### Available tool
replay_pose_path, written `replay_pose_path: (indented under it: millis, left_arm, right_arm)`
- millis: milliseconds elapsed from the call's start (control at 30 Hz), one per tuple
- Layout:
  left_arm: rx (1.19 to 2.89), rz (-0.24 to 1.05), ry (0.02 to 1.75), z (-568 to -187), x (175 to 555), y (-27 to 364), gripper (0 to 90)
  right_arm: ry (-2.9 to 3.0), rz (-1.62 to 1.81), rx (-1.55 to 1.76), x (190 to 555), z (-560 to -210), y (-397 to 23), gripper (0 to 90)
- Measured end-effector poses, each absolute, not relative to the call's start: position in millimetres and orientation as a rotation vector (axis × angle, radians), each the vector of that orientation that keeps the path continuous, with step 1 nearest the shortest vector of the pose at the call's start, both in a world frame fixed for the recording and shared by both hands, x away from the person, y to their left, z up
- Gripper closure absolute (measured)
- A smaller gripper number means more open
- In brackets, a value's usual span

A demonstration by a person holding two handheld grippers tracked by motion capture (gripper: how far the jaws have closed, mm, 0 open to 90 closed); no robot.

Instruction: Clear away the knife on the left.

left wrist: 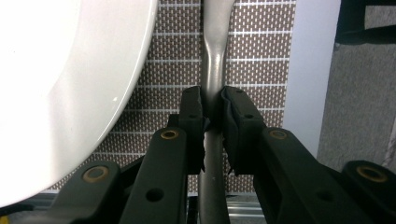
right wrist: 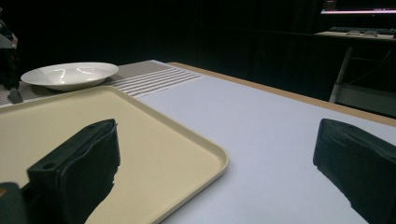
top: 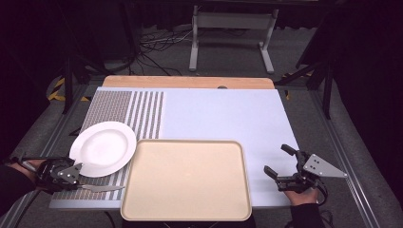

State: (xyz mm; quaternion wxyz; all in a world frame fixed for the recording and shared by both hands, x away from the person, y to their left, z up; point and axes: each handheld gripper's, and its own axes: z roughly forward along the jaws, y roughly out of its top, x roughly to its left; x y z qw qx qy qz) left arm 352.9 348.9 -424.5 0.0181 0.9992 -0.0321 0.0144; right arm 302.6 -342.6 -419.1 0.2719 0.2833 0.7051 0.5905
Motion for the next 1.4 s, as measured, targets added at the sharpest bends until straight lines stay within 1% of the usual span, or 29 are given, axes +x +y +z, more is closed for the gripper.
replay_pose_path:
  millis: [200,400,533,700,900,1133,1167,1300,1333,1400]
  left_arm:
    - [3.109,0.060,-0.088,-424.2,351.1,348.9,79.5]
    - [3.113,0.073,-0.112,-424.6,350.3,347.4,79.6]
    - [3.105,0.060,-0.112,-424.7,350.9,348.4,79.7]
    - [3.115,0.076,-0.105,-423.9,349.7,347.9,79.8]
    - [3.112,0.056,-0.088,-423.1,348.8,350.7,79.8]
    - [3.060,0.117,-0.014,-404.3,342.6,360.0,79.8]
    - [3.045,0.111,-0.021,-400.7,343.0,360.6,79.8]
    - [3.001,0.164,0.030,-385.8,340.4,362.0,79.7]
    - [2.985,0.151,0.047,-382.4,340.8,361.7,79.7]
    - [2.954,0.172,0.096,-376.3,339.2,360.7,79.7]
  right_arm:
    - [1.902,1.593,0.756,302.5,-419.0,-342.1,1.4]
    - [1.904,1.594,0.754,302.4,-419.0,-341.9,1.4]
    - [1.903,1.596,0.752,302.3,-418.9,-342.3,1.4]
    - [1.905,1.599,0.746,302.5,-418.6,-341.9,1.4]
    - [1.904,1.599,0.748,303.6,-418.9,-342.4,1.4]
    - [1.906,1.606,0.751,303.3,-418.7,-341.4,1.4]
    - [1.906,1.608,0.750,303.4,-418.7,-341.3,1.4]
    - [1.903,1.613,0.748,304.0,-418.5,-341.1,1.4]
    - [1.904,1.612,0.747,304.1,-418.4,-341.3,1.4]
    - [1.903,1.613,0.746,304.2,-418.2,-341.5,1.4]
